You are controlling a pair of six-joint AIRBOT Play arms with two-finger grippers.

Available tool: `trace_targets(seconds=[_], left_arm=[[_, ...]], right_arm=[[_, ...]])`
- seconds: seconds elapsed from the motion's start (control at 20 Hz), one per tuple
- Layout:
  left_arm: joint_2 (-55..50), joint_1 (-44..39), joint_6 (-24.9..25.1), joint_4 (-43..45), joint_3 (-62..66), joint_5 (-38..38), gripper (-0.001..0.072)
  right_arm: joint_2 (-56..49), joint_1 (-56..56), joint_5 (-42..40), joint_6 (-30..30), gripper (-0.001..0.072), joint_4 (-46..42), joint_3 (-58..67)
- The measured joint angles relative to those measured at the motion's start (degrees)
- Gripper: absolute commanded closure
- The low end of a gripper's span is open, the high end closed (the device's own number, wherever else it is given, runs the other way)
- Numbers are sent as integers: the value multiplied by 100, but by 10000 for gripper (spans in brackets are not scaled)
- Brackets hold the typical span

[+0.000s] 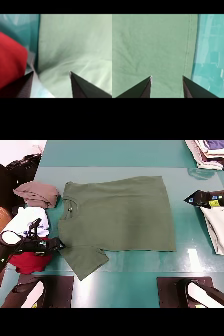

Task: Fold the shirts.

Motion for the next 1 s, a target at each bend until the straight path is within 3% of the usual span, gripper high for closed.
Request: trace_targets(seconds=[0.15,0.2,0.25,0.3,0.6,1.0], left_arm=[[13,2,4,-144,-90,146,172],[13,4,13,-173,-118,175,334],[4,4,24,-157,-151,240,587],[-9,2,35,-120,-181,264,684],[-2,0,345,-422,116,157,685],[-2,0,625,-544,1080,-151,685]], right_arm=[[0,0,13,0,284,20,0],[0,0,44,2,284,22,0],[0,0,72,2,284,24,0],[0,0,109,2,284,24,-2],[4,-446,726,2,283,-20,-330],[4,-1753,1056,-66,262,-407,-2490]])
